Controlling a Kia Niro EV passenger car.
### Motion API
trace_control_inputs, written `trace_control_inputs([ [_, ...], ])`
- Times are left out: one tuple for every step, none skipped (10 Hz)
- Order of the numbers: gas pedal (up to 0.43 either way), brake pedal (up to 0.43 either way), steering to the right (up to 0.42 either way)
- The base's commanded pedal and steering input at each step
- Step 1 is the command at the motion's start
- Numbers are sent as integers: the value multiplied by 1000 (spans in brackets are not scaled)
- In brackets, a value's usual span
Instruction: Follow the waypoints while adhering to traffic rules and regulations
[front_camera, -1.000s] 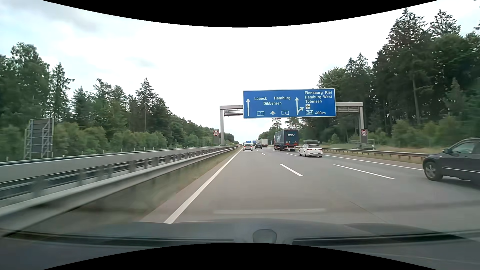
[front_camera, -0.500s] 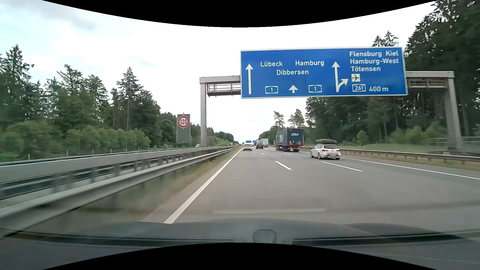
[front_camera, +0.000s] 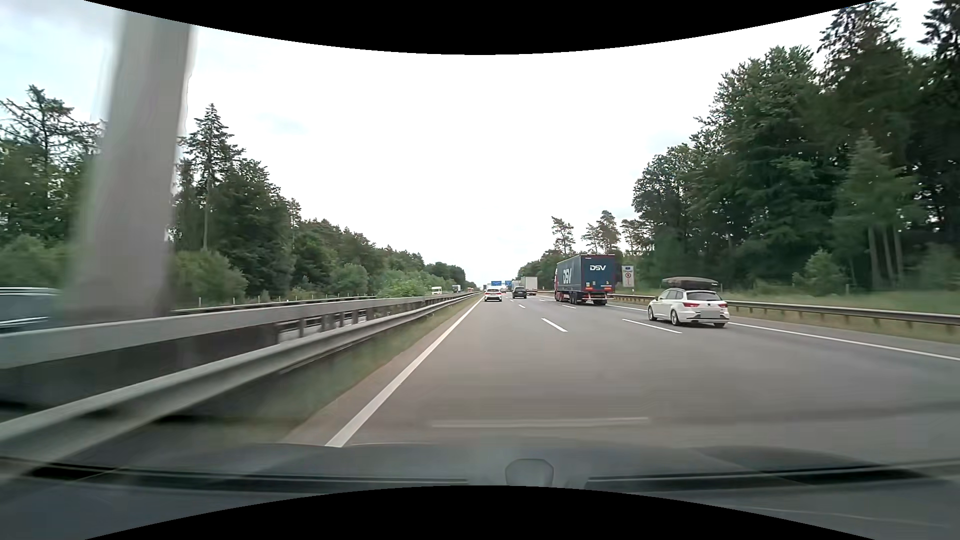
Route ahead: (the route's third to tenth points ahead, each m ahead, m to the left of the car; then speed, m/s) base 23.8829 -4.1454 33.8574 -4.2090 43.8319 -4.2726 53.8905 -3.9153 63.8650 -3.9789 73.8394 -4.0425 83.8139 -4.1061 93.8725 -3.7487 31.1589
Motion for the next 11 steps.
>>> trace_control_inputs([
  [169,0,-2],
  [169,0,-2],
  [169,0,-2],
  [169,0,-2],
  [169,0,-2],
  [169,0,-2],
  [169,0,-2],
  [169,0,-2],
  [169,0,-2],
  [169,0,-2],
  [169,0,-2],
])
